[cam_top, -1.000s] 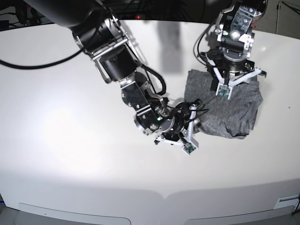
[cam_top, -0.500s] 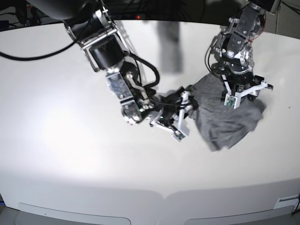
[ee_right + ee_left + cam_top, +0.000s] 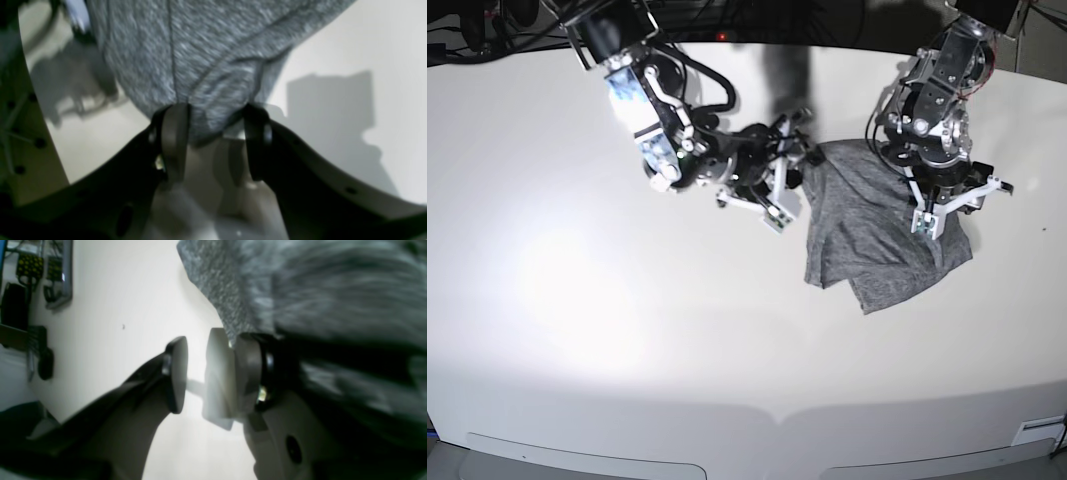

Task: Fold the T-shirt properly
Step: 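Reach the right gripper to the bundle edge beside the left gripper, then grasp the bundle with both grippers and tuck the loose edge under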

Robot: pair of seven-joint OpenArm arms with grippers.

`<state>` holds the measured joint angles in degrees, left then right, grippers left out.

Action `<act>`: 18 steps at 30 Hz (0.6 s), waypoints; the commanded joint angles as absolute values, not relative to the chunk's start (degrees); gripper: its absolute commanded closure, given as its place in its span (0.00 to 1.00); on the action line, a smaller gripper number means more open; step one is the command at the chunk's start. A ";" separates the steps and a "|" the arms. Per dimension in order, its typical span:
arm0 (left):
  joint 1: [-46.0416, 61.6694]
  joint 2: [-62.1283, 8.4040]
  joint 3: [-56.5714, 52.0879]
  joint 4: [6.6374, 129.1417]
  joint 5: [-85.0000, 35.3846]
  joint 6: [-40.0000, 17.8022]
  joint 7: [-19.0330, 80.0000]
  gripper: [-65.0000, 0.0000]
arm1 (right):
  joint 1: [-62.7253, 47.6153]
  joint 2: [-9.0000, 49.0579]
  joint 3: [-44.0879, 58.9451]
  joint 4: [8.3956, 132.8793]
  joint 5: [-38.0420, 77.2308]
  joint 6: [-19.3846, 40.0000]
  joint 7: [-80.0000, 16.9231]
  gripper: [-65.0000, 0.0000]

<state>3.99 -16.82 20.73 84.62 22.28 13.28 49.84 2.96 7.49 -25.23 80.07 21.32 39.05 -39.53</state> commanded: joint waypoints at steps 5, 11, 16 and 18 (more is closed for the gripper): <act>5.67 -16.99 24.23 92.12 20.97 11.14 51.55 0.64 | 0.12 9.50 -25.08 86.70 21.39 39.00 -41.01 0.60; 7.01 -17.02 30.68 97.14 20.95 11.16 54.06 0.64 | 3.16 6.66 -25.10 88.07 20.53 35.29 -36.60 0.60; 8.71 -17.63 31.97 97.12 23.00 11.68 55.70 0.64 | 7.49 3.57 -25.10 88.07 19.51 35.07 -36.80 0.60; 9.32 -18.33 31.97 97.12 26.30 13.26 55.70 0.64 | 9.04 2.31 -25.10 88.07 19.51 35.09 -38.46 0.60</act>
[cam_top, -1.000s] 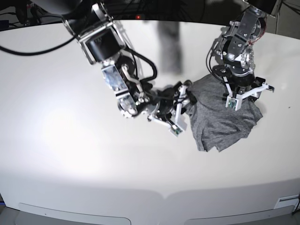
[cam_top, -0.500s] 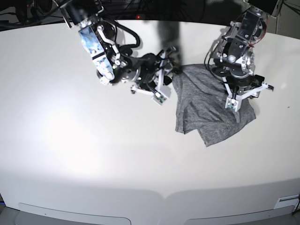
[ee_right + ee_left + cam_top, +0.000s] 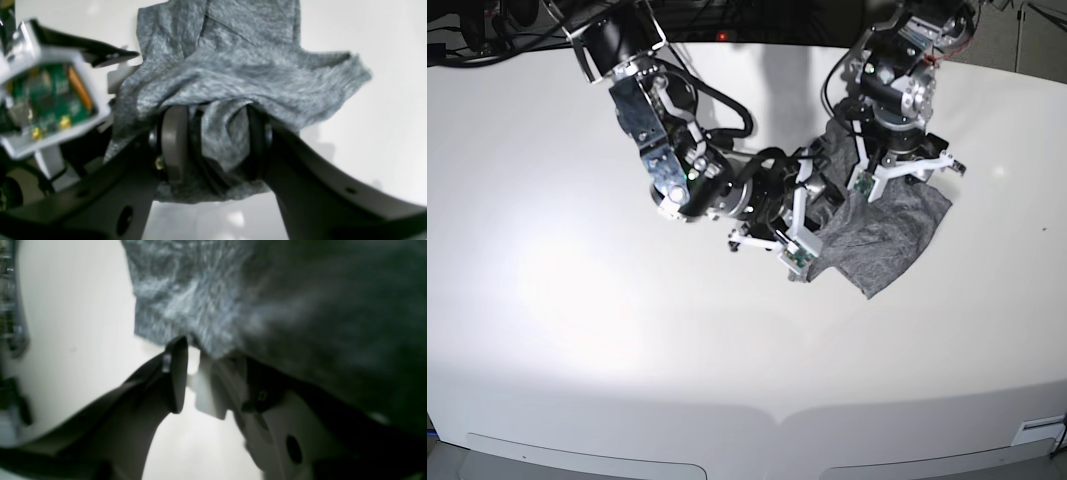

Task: Fold the T-shirt properly
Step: 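Grasp the bundle with both grippers and tuck the loose edge under, then drag the grey bundle with the left gripper toward the table centre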

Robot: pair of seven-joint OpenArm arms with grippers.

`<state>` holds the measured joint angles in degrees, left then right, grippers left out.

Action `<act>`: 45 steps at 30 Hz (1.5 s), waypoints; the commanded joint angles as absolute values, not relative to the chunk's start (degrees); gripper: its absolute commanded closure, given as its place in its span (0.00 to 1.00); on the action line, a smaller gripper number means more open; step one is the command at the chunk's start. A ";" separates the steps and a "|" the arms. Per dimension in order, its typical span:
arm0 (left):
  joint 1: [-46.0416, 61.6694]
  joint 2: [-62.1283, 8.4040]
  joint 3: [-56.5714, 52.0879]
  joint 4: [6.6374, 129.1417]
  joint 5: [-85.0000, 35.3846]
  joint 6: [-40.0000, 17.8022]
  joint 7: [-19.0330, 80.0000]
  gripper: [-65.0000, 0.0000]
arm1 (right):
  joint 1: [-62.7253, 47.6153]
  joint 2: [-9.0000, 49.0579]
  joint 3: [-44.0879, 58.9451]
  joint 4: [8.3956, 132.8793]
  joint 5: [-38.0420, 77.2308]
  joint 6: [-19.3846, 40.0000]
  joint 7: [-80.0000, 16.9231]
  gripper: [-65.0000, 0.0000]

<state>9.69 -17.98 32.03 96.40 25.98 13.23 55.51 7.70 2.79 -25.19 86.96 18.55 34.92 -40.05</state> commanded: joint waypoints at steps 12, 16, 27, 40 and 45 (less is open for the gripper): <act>9.30 -21.96 31.86 97.12 29.47 15.70 55.48 0.64 | 9.98 5.08 -21.47 88.18 15.42 35.09 -47.51 0.60; 8.99 -21.93 31.88 97.12 33.67 17.21 55.53 0.64 | 9.28 8.38 -17.19 88.18 15.51 35.07 -47.81 0.60; 1.39 -21.93 31.88 97.12 35.53 17.74 55.27 0.64 | 9.08 9.69 -1.43 89.71 20.21 35.11 -47.37 0.60; -4.71 -22.11 31.86 97.06 6.90 2.02 47.48 0.67 | 9.06 9.67 2.57 89.84 21.76 35.14 -49.01 0.60; -2.50 -22.04 31.88 95.64 7.57 1.89 46.15 0.98 | 9.04 9.67 2.57 89.84 22.98 35.18 -49.04 0.60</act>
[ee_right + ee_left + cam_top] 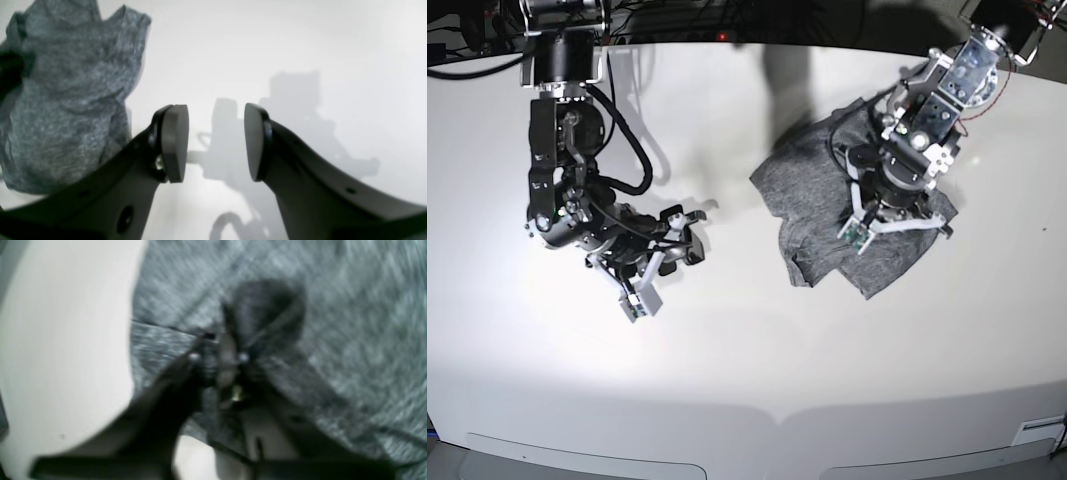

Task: Fold the T-shirt properly
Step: 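Drag the grey bundle with the left gripper toward the table centre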

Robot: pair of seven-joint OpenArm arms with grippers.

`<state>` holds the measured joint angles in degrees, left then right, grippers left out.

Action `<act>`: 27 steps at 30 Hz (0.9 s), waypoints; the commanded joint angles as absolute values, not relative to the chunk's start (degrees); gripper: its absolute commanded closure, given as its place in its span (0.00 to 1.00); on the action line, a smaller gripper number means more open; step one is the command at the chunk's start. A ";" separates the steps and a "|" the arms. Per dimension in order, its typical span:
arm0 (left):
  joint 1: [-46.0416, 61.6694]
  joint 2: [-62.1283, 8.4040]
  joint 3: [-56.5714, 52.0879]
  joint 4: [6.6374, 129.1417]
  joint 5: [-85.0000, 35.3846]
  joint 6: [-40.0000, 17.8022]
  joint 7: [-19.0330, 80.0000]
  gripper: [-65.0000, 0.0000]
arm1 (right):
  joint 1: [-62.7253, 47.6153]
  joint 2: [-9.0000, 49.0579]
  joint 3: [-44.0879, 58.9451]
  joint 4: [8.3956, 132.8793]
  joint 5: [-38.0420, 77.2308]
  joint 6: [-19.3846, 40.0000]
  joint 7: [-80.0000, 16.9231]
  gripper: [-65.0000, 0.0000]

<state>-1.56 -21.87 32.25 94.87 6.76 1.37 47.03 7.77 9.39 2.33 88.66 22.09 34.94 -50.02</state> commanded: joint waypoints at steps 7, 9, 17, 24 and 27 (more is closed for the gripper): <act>-2.07 -21.96 31.88 90.63 16.05 3.22 45.60 1.00 | 9.06 9.67 2.57 89.84 23.00 35.18 -48.95 0.60; -2.26 -21.93 31.88 90.76 19.66 6.61 46.63 1.00 | 9.06 9.67 2.57 89.84 23.00 35.18 -48.86 0.60; -3.01 -21.93 31.88 90.78 26.72 11.22 50.85 1.00 | 9.06 9.67 2.57 89.84 22.98 35.27 -48.38 0.60; -3.01 -22.13 31.88 90.74 24.99 15.90 51.57 1.00 | 9.06 9.67 2.57 89.84 23.00 35.27 -48.38 0.60; -3.55 -21.43 31.88 91.39 25.39 16.27 50.94 1.00 | 9.08 9.72 2.81 89.84 21.85 35.31 -44.69 0.60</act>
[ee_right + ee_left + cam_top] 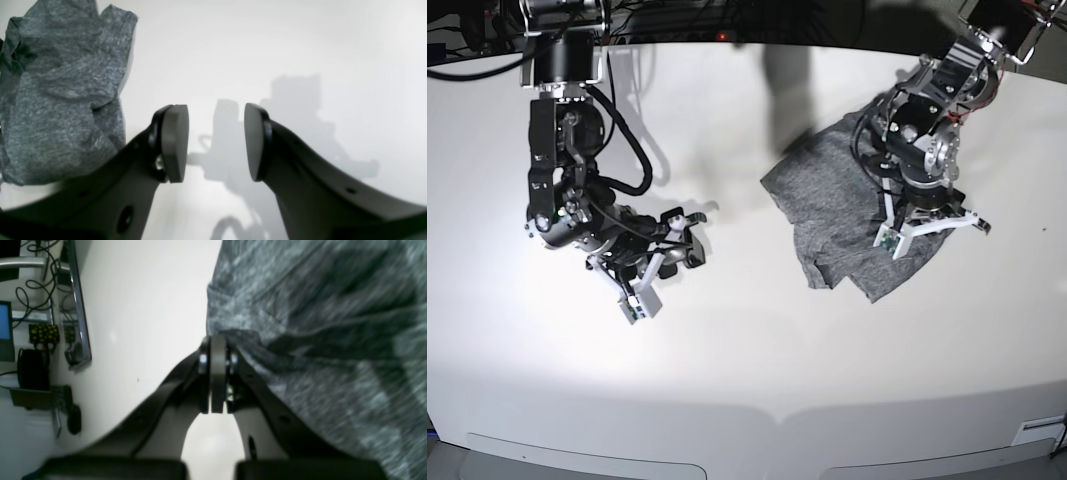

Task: Fold the T-shirt properly
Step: 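Drag the grey bundle with the left gripper toward the table centre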

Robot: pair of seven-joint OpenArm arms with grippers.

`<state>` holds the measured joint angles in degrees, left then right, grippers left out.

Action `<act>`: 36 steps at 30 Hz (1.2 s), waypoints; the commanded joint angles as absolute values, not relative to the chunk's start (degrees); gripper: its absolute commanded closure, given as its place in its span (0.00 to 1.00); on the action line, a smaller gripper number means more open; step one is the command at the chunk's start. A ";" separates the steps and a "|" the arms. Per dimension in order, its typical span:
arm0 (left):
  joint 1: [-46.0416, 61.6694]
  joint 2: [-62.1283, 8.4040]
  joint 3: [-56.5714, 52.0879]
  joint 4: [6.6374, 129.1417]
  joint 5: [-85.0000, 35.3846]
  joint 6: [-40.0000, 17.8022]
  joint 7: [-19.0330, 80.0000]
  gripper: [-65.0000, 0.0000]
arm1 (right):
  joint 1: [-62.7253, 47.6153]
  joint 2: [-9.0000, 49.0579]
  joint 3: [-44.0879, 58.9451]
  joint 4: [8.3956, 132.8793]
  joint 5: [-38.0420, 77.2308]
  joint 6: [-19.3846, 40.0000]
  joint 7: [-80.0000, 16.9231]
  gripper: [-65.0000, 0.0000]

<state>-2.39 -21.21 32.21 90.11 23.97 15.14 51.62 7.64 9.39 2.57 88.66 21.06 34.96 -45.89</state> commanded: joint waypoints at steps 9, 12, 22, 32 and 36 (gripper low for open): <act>-3.84 -20.34 31.88 89.43 14.85 11.64 45.08 1.00 | 9.43 9.72 6.74 89.84 18.63 34.09 -39.94 0.60; -3.99 -18.61 31.88 85.73 13.85 9.15 42.15 1.00 | 8.29 10.17 6.74 89.84 20.12 34.33 -40.03 0.60; -3.90 -11.81 32.03 82.70 11.75 0.12 38.98 1.00 | 8.14 10.33 6.74 89.84 21.67 36.18 -41.41 0.60; -3.55 -11.66 41.67 82.70 11.53 -7.84 38.81 1.00 | 9.43 10.48 6.74 89.84 21.67 36.21 -40.75 0.60; -3.99 -11.62 49.06 82.70 11.53 -8.60 37.60 1.00 | 9.74 10.48 6.74 89.89 21.67 36.21 -40.77 0.60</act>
